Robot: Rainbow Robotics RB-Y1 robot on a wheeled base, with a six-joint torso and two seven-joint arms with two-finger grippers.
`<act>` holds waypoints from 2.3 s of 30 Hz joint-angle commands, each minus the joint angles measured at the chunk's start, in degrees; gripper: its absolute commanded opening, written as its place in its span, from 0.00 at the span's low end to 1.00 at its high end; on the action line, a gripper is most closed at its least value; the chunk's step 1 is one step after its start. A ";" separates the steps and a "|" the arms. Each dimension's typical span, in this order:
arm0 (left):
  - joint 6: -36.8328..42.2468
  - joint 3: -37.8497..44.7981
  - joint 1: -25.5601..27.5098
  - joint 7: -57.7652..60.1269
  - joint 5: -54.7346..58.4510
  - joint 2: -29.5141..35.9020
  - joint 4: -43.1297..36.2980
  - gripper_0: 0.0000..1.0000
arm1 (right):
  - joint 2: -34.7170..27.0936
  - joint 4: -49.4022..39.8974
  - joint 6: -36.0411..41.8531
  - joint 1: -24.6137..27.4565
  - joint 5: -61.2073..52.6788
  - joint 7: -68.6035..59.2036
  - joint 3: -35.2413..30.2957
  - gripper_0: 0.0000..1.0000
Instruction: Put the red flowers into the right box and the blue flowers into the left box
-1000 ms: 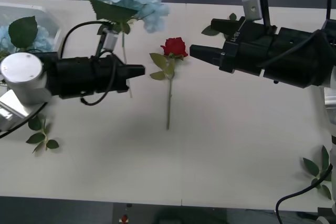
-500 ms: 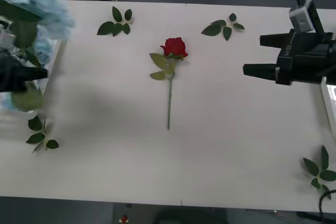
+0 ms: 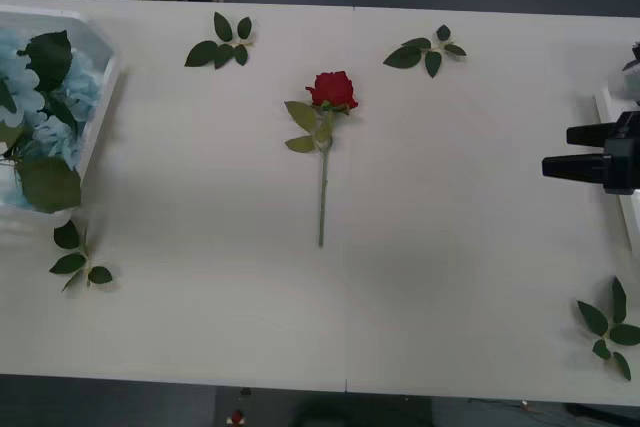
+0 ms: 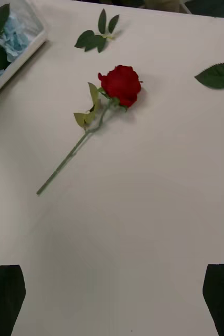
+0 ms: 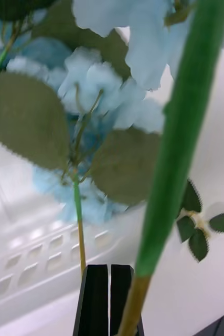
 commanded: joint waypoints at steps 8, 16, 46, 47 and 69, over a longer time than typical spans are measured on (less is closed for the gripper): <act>-0.63 3.33 -2.24 -4.44 -13.54 5.93 -1.07 0.00 | -4.74 4.43 -0.20 -1.72 0.48 -11.93 -0.42 1.00; -3.88 1.83 -4.08 -2.68 -25.23 5.75 -1.07 0.00 | -4.74 4.35 1.73 -3.65 6.80 -18.44 -0.42 1.00; -8.45 -5.81 -4.70 -0.13 -31.65 3.82 -1.07 0.80 | -1.04 -7.96 -0.55 -3.21 1.97 -6.31 4.15 1.00; -7.92 -5.46 -4.70 -0.22 -30.42 3.91 -1.07 0.82 | -0.96 -8.05 -0.55 -3.12 1.88 -6.22 4.15 1.00; 12.56 5.96 -10.59 -3.56 16.16 2.15 -16.98 0.92 | -1.57 -13.32 -4.42 3.12 -4.18 1.78 3.72 1.00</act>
